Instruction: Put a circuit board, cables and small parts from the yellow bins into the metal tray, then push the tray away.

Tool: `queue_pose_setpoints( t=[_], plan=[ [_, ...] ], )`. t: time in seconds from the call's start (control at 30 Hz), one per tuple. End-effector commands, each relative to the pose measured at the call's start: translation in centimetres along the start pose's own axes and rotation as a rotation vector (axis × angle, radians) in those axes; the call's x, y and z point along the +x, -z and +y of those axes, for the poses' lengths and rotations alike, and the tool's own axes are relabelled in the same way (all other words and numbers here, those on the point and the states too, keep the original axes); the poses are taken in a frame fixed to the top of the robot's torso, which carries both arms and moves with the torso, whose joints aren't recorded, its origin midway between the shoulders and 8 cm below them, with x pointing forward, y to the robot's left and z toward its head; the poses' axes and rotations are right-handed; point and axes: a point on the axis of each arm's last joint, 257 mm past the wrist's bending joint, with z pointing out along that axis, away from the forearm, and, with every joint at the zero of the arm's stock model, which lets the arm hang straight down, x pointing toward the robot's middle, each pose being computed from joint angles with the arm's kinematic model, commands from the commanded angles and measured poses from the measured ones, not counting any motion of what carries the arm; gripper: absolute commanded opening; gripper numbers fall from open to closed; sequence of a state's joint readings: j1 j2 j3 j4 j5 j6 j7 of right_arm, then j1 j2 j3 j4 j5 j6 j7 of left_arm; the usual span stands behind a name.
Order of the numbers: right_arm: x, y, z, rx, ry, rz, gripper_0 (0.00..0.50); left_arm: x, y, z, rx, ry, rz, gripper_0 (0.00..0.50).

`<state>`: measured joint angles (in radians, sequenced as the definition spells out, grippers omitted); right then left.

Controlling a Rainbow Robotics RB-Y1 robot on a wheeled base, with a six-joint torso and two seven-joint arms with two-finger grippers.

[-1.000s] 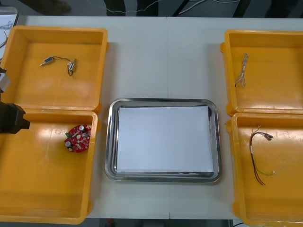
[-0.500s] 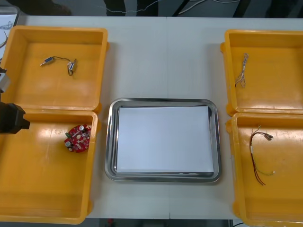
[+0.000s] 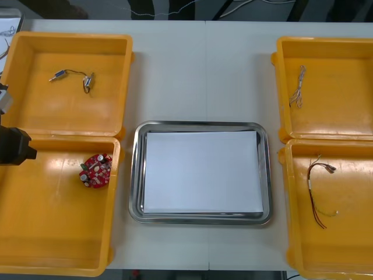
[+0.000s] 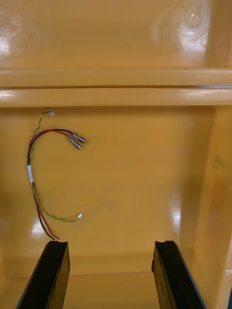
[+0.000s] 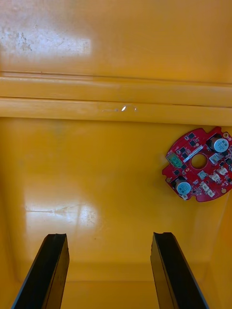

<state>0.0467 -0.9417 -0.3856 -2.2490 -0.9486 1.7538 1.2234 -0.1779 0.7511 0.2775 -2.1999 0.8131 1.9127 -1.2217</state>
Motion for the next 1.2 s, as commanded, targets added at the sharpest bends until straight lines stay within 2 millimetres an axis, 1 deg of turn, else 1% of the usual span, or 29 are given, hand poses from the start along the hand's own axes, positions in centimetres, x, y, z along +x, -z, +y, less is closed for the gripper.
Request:
queue_pose_setpoints(
  t=[0.03, 1.2],
  plan=[
    [-0.99, 1.28, -0.56, 0.033, 0.084, -0.023, 0.500, -0.56, 0.89, 1.19, -0.048, 0.077, -0.014, 0.500],
    [-0.99, 1.28, -0.56, 0.033, 0.084, -0.023, 0.500, -0.56, 0.89, 1.19, -0.048, 0.077, -0.014, 0.500]
  ],
)
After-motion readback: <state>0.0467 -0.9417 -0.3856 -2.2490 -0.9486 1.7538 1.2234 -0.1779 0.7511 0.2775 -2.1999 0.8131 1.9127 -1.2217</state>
